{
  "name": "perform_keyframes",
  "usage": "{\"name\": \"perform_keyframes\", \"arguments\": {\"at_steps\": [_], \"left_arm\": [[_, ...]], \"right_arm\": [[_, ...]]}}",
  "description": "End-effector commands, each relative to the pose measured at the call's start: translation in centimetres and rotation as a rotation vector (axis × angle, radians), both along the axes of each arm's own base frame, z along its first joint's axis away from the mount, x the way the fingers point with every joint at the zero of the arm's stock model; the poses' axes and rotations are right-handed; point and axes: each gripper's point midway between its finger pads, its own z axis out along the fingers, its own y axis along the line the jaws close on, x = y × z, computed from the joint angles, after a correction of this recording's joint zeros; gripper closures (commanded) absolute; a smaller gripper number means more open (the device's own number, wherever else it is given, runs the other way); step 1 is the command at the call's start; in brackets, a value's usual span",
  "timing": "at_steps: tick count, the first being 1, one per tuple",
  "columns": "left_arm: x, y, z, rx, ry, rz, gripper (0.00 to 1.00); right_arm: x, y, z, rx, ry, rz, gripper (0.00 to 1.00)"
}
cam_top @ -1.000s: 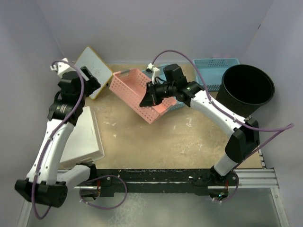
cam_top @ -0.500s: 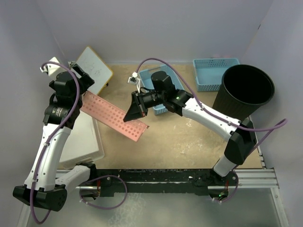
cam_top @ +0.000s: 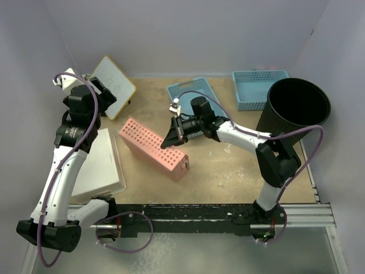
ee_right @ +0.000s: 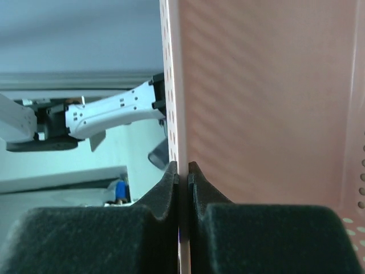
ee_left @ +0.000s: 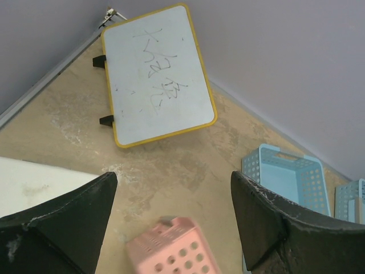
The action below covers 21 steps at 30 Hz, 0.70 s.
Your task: Turn the large container upside down
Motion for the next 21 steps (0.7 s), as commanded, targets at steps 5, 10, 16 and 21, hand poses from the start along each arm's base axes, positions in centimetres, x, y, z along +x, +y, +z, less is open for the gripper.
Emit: {"name": "perform_keyframes", "arguments": {"at_steps": [5,10,16,21], "left_arm": [[0.4,-0.4,-0.8,0.003,0.024,-0.026,0.22],[0.4,-0.5,-1.3,0.003,0.038,-0.033,0.22],[0.4,-0.6,-1.8,0.002,0.049,-0.035,0.22],[0.5,-0.8,-2.2,0.001,0.062,-0.044,0.22]], "right_arm": [[4.9,-4.0,-5.2,-0.281,-0.025,-0.166,0.92],[6.2,-5.5,-7.8,-0.344,-0.009,-0.235,0.84],[6.3,-5.3,-8.0,-0.256,0.047,-0.230,0.84],[7.2,-6.2,-8.4,-0.283,0.041,-0.264,0.61]]}}
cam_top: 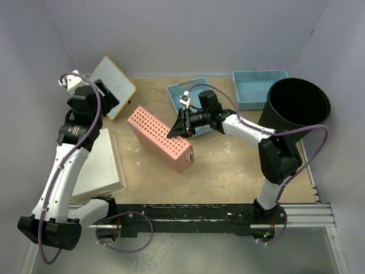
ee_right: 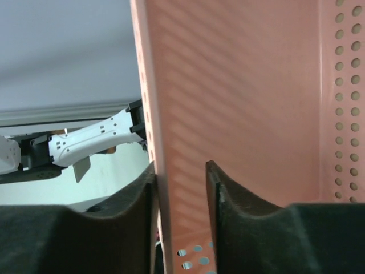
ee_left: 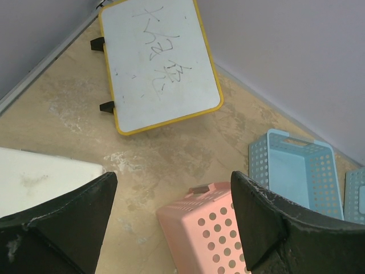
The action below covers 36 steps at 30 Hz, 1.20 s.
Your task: Turn the large container upside down
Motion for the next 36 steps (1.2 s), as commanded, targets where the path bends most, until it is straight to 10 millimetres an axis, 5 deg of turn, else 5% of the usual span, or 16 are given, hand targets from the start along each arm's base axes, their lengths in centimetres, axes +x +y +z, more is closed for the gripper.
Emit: {"name": "perform_keyframes", "arguments": {"at_steps": [1,13,15,19,23,29,36], "left_arm": [[0.3,-0.2,0.1,-0.002,-0.007,-0.015,0.22],[0.4,-0.7,-0.7,-0.016,0.011,-0.035,0.22],[0.4,-0.7,-0.9,-0.016,0.014,-0.038,0.22],[0.4,-0.8,-1.1,-0.017,0.019,-0.043,0.22],[0.5,-0.9,-1.0,-0.020,0.017,-0.049,0.22],[0.7,-1.2,-0.9,-0.030,0.010,-0.055,0.22],[0.8,-1.5,-1.1,-0.048,0.014,-0.067,0.22]], "right_arm": [[1.7,-3.0,-6.5,-0.182,0.072,-0.116,0.59],[4.2,-6.1,-5.8,-0.129,0.092,-0.213,0.59],[4.3,-6.2,-5.4,-0.108,0.094,-0.220,0.65],[4.6,-6.1,-4.7,-0.092,0.060,-0.215,0.97],[4.3,-5.5,-3.7,-0.052,0.055,-0.212,1.00],[2.9,-3.1,-1.2,0.024,0.032,-0.153,1.00],[-1.4,2.8,2.8,0.192,0.038,0.038,1.00]]}}
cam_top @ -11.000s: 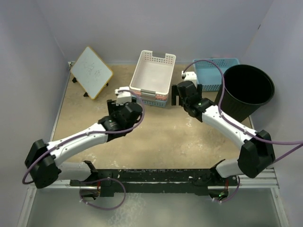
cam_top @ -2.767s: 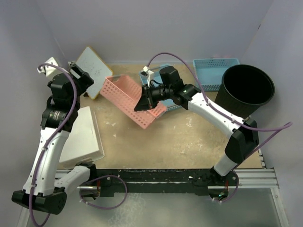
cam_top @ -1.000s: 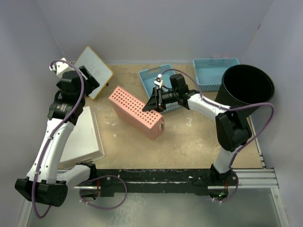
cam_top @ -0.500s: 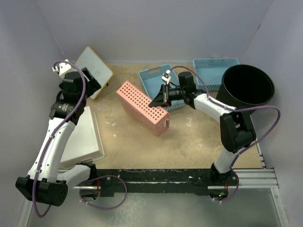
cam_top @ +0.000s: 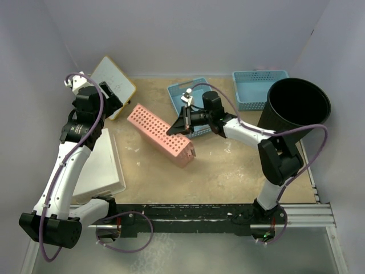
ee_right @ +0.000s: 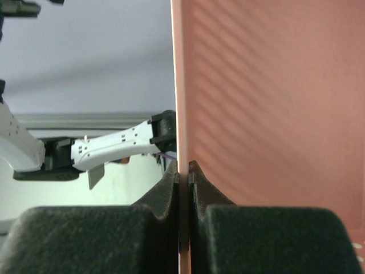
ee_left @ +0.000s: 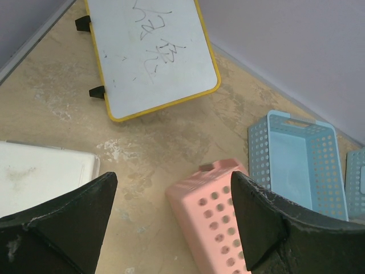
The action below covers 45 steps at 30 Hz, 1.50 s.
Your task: Turn the large container upside down
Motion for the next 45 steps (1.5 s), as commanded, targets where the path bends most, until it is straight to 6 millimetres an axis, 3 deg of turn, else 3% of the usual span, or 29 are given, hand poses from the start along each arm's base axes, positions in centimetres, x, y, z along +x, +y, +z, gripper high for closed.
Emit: {"name": "perform_keyframes", "arguments": {"at_steps": [1,5,9,11,18,21,23,26,29,37,41,45], "left_arm": [[0.4,-0.4,0.8,-0.032,-0.035,-0.009,0.22],[0.3,-0.4,1.0,-0.034,-0.041,-0.009,0.22],[0.3,-0.4,1.3,-0.035,-0.049,-0.008,0.22],[0.4,-0.4,1.2,-0.039,-0.047,-0.007,0.22],[0.0,-0.4,1.2,-0.038,-0.043,-0.010,0.22],[-0.1,-0.3,1.2,-0.034,-0.041,-0.008,0.22],[-0.1,-0.3,1.0,-0.031,-0.035,-0.008,0.22],[-0.1,-0.4,0.8,-0.032,-0.031,-0.012,0.22],[0.0,-0.5,0.6,-0.036,-0.029,-0.018,0.22],[-0.1,-0.6,0.1,-0.040,-0.020,-0.023,0.22],[-0.3,-0.7,-0.1,-0.040,-0.017,-0.027,0.22],[0.0,-1.3,-0.9,-0.050,0.002,-0.059,0.22]], "right_arm": [[-3.2,3.9,1.5,0.102,0.044,0.118,1.00],[-4.5,5.2,4.4,0.228,0.070,0.170,1.00],[-4.6,5.3,6.6,0.352,0.140,0.176,1.00],[-4.2,5.5,5.4,0.342,0.191,0.157,1.00],[-2.6,5.4,-1.8,0.163,0.290,-0.002,1.00],[-1.6,4.2,-5.8,-0.073,0.204,-0.082,1.00],[-0.8,2.7,-7.6,-0.243,0.123,-0.125,0.91],[0.4,1.6,-8.4,-0.357,0.042,-0.155,0.71],[1.0,1.1,-8.8,-0.400,0.006,-0.150,0.57],[1.4,0.0,-11.2,-0.514,-0.013,-0.142,0.55],[2.1,-0.1,-9.9,-0.517,-0.085,-0.141,0.55],[4.3,-2.3,-8.2,-0.653,-0.245,-0.194,0.54]]}}
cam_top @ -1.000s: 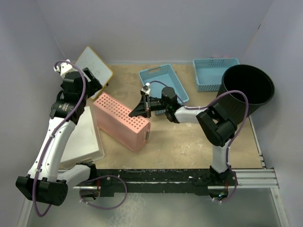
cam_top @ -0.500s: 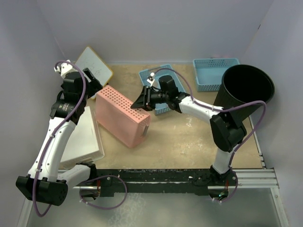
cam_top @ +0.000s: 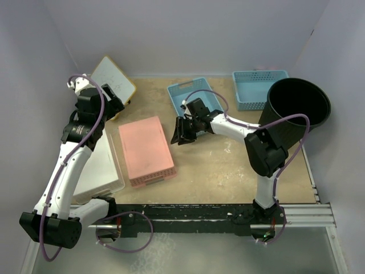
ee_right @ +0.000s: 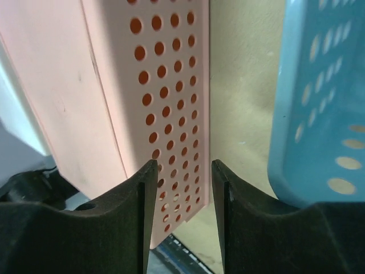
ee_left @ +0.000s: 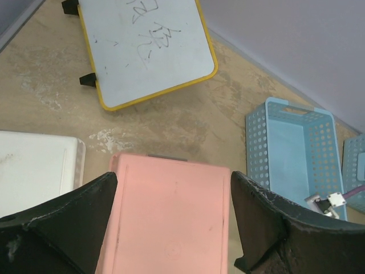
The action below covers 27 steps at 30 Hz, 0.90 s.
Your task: Turn the large container upside down
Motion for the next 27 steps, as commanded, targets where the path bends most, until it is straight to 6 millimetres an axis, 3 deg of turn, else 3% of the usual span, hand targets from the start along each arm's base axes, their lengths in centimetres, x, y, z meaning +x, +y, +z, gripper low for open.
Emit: {"name": "perform_keyframes", "arguments": {"at_steps": [1,5,7,10,14,18,22,26,27], "left_arm": [[0.2,-0.9,-0.1,-0.027,-0.015,-0.046,0.22],[0.4,-2.4,-2.0,-0.047,0.026,-0.121,0.22],[0.3,-3.2,-3.3,-0.047,0.055,-0.157,0.22],[0.0,-4.6,-5.4,-0.026,0.114,-0.197,0.20],[-0.2,-6.3,-6.8,0.008,0.160,-0.238,0.19],[-0.3,-6.7,-7.2,0.009,0.177,-0.249,0.18],[-0.2,-6.9,-7.3,0.007,0.179,-0.259,0.18],[-0.2,-7.2,-7.4,0.001,0.179,-0.267,0.18],[-0.1,-7.2,-7.4,0.000,0.177,-0.269,0.18]], "right_arm": [[3.4,-2.2,5.1,-0.135,-0.281,0.006,0.54],[6.6,-5.3,6.9,-0.325,-0.468,-0.040,0.32],[8.0,-6.0,7.4,-0.380,-0.535,-0.033,0.28],[9.6,-6.0,6.2,-0.458,-0.540,-0.014,0.29],[11.7,-5.0,5.2,-0.499,-0.537,0.015,0.38],[12.0,-3.6,3.5,-0.483,-0.494,0.068,0.58],[12.0,-2.8,2.9,-0.463,-0.465,0.096,0.72],[11.8,-2.9,4.8,-0.445,-0.485,0.085,1.00],[11.7,-3.0,5.8,-0.437,-0.500,0.077,1.00]]}}
